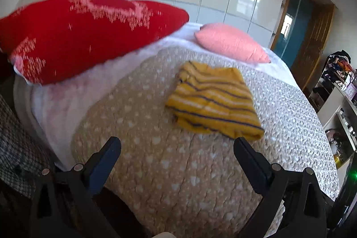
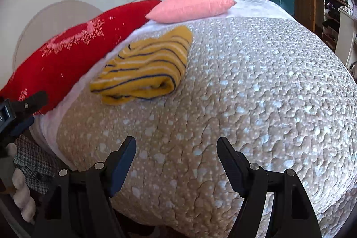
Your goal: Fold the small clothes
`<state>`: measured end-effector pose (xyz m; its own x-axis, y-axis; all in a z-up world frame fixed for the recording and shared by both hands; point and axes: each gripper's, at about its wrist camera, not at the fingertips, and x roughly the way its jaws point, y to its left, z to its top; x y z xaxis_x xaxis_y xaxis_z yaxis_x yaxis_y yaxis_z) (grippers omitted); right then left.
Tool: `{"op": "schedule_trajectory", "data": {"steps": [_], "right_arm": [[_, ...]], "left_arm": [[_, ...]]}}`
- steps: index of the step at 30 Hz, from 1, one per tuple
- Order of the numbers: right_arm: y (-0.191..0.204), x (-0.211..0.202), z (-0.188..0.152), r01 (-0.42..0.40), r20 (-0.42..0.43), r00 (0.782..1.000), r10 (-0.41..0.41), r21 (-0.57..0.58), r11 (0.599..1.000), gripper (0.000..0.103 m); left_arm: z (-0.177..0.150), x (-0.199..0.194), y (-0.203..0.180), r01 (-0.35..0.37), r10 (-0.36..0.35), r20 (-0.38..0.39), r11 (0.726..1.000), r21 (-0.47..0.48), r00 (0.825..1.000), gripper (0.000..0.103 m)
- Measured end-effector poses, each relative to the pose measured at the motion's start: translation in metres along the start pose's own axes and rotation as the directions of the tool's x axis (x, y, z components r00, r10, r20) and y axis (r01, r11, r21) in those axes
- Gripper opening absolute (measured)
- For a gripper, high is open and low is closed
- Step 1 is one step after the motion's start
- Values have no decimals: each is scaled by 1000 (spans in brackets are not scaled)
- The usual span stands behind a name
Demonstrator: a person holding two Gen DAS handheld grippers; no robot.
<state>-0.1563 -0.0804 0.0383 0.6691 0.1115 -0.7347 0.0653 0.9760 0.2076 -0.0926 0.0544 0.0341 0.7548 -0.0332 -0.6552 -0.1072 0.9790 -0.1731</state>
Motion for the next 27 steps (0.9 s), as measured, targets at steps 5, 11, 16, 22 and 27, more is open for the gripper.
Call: {"op": "schedule_trajectory", "data": {"steps": [5,11,16,22,27], "right_arm": [[3,10,-5,7,-36,999,-7,-8,1000,79],[2,14,-7,8,-52,999,-8,-11,1000,79],[1,16,-8,7,-59,998,-8,-9,1000,79],[-2,19,-9,14,-70,997,-13,3,1000,79],[-4,23,-11,11,-87,996,-11,5,1000,79]], "left_arm": [[-6,10,8,19,-20,-45,1000,-23,999,101],[-10,16,7,27,-29,-78,999,-25,997,101],[-13,19,3,34,-35,-99,999,-14,995,101],[-17,23,0,33,-33,-121,999,-4,992,101],[-18,27,1,31,-31,-136,1000,-5,990,101]]}}
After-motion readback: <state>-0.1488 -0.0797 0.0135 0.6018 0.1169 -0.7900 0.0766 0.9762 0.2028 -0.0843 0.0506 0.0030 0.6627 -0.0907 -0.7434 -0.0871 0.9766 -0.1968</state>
